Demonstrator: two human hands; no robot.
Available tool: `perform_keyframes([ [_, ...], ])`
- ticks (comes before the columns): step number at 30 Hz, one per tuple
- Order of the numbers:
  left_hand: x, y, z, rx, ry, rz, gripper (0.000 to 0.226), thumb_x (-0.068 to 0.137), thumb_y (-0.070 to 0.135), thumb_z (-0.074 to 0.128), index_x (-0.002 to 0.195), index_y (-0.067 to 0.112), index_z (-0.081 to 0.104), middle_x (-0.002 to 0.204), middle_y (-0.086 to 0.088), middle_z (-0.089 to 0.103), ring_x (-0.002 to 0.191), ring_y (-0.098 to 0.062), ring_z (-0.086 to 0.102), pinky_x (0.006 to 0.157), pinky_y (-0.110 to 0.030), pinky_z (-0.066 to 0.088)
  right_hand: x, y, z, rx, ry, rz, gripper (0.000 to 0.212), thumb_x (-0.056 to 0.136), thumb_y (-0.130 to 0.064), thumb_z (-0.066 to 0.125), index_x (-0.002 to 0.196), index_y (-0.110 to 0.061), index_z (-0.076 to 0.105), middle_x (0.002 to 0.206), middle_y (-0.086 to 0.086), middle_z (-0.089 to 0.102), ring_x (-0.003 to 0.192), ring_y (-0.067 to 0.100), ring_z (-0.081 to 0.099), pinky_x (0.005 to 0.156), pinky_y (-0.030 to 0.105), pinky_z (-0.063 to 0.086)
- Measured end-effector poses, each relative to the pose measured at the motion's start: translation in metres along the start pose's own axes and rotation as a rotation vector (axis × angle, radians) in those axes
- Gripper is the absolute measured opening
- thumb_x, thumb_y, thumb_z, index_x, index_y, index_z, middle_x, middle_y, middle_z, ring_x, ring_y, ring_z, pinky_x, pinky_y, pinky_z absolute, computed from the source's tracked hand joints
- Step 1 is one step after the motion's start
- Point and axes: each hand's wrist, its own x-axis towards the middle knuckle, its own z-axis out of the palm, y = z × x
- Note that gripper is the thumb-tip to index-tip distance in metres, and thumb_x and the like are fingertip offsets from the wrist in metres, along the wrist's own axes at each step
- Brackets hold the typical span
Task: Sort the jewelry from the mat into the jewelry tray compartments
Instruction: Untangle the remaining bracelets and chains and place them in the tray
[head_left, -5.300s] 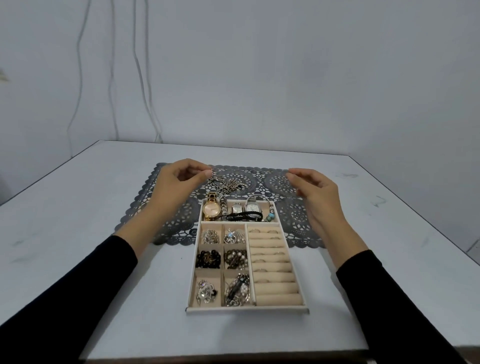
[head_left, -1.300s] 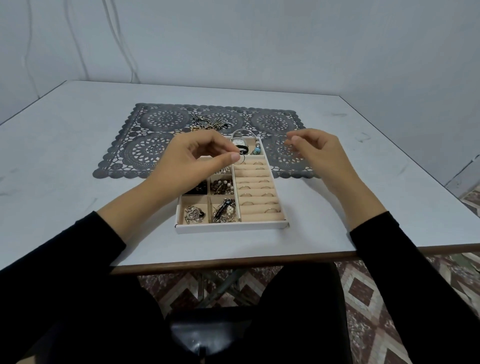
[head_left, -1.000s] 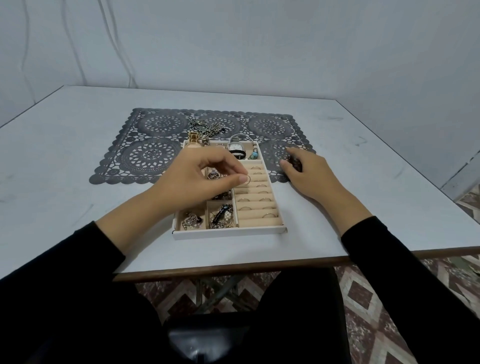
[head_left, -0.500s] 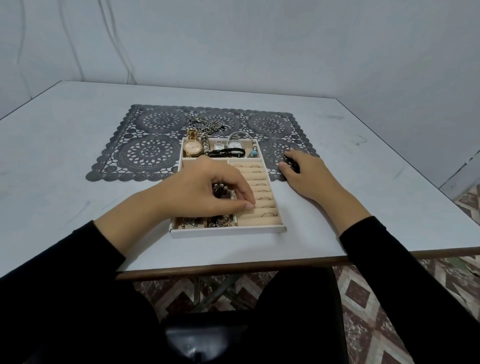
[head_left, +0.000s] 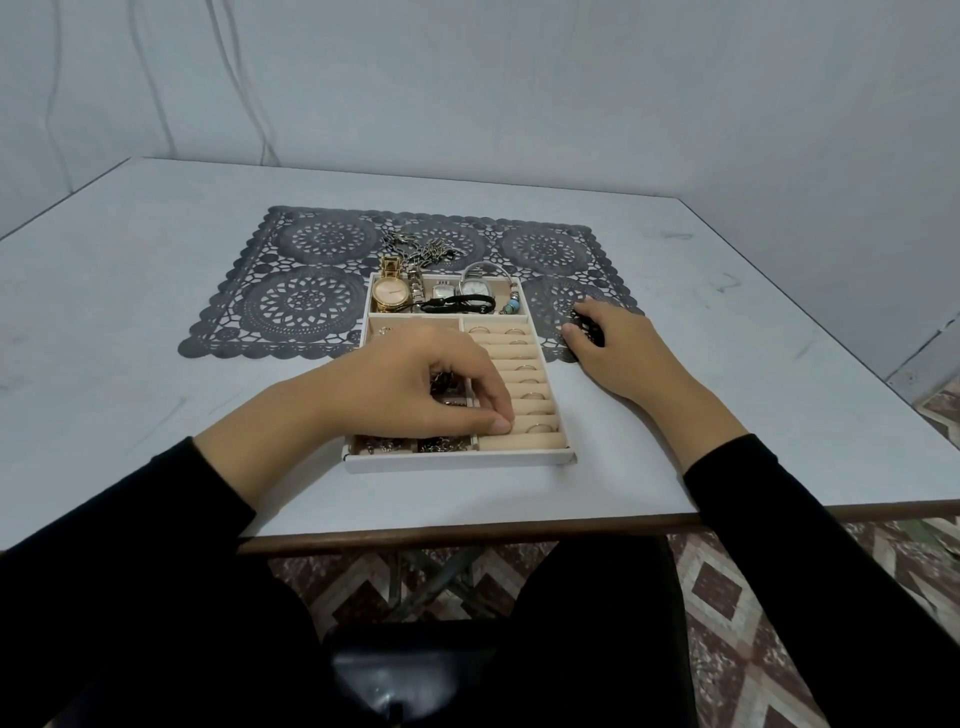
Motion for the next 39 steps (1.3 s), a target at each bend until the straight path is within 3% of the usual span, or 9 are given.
perform_keyframes([
  [7,-0.001,0.002,-0.003,-0.002,-0.032,0.003,0.012,0.087,0.015,0.07,0.096,0.017,0.077,0.092,0.009,0.074,0.091,-0.015,0.069,0.081,-0.041,0.055,0.0,0.0,0.0,0.015,0.005,-0.001,0.034,0.097,-0.033,0.048,0.122,-0.012,0.058,0.116,0.004,0.063,0.11,0.023,0.054,0.079,0.024,0.033],
  [13,0.0,0.002,-0.002,0.014,-0.063,-0.042,0.011,0.084,0.02,0.074,0.094,0.022,0.078,0.093,0.011,0.071,0.093,-0.012,0.066,0.084,-0.039,0.052,-0.001,-0.001,-0.001,0.012,0.005,-0.006,0.033,0.097,-0.032,0.047,0.119,-0.009,0.059,0.115,0.007,0.063,0.108,0.023,0.054,0.081,0.026,0.035],
  [22,0.002,0.002,-0.004,-0.042,-0.06,-0.106,0.009,0.082,0.018,0.078,0.091,0.022,0.078,0.091,0.01,0.072,0.092,-0.014,0.067,0.086,-0.037,0.052,0.0,-0.001,-0.002,0.008,-0.004,0.0,0.039,0.097,-0.033,0.047,0.129,-0.012,0.055,0.124,0.004,0.061,0.116,0.022,0.052,0.085,0.023,0.032],
  [32,0.012,0.0,-0.008,-0.064,-0.149,-0.171,0.008,0.079,0.026,0.079,0.087,0.026,0.079,0.087,0.012,0.072,0.087,-0.009,0.066,0.086,-0.044,0.053,-0.001,-0.002,-0.002,0.02,-0.002,0.008,0.034,0.097,-0.032,0.048,0.121,-0.01,0.058,0.117,0.007,0.063,0.108,0.022,0.054,0.083,0.026,0.036],
  [36,0.009,0.0,-0.008,-0.097,-0.088,-0.128,0.01,0.079,0.023,0.081,0.09,0.022,0.079,0.089,0.008,0.073,0.089,-0.014,0.068,0.087,-0.041,0.053,0.0,-0.003,-0.003,0.021,-0.008,0.021,0.036,0.097,-0.033,0.049,0.126,-0.012,0.057,0.122,0.004,0.062,0.113,0.023,0.053,0.087,0.027,0.037],
  [39,0.006,-0.002,-0.016,-0.165,0.007,-0.127,0.015,0.079,0.024,0.08,0.092,0.018,0.078,0.09,0.005,0.073,0.089,-0.015,0.068,0.083,-0.03,0.053,0.002,0.0,-0.005,0.026,-0.02,0.042,0.036,0.095,-0.039,0.049,0.125,-0.02,0.057,0.12,-0.001,0.062,0.113,0.022,0.053,0.092,0.033,0.042],
])
